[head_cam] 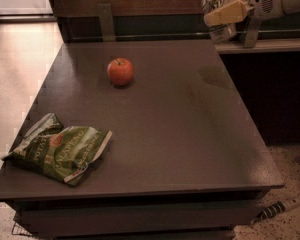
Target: Place 7up can upright
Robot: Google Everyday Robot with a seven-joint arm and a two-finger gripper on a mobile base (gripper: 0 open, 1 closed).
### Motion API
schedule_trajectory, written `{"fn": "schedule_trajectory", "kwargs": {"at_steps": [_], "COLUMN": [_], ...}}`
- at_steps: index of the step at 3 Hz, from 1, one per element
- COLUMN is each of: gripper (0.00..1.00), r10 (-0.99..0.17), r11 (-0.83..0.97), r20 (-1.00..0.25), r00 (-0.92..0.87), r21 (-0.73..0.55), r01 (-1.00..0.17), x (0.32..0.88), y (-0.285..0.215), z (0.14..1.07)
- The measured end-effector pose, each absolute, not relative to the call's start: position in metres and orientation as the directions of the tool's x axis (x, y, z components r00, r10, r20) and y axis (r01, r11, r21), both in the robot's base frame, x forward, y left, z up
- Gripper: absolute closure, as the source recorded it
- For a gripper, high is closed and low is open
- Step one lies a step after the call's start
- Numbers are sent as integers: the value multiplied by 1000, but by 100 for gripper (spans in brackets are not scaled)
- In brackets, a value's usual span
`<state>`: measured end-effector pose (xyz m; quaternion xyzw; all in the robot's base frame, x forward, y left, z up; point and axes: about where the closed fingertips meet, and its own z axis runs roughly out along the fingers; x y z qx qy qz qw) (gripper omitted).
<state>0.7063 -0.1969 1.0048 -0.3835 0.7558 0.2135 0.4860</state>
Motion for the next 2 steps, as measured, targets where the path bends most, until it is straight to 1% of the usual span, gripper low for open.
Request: {"fn": "schedule_trajectory", "kwargs": {"at_steps": [1, 2], "gripper": [100, 100], "r10": [-366, -281], "r11": [613, 586], "r20": [-902, -943], "r00": [-230, -180], "r21": [-48, -20], "r01": [-789, -810], "x": [707, 708], "y": [-195, -171], "z": [1004, 988]}}
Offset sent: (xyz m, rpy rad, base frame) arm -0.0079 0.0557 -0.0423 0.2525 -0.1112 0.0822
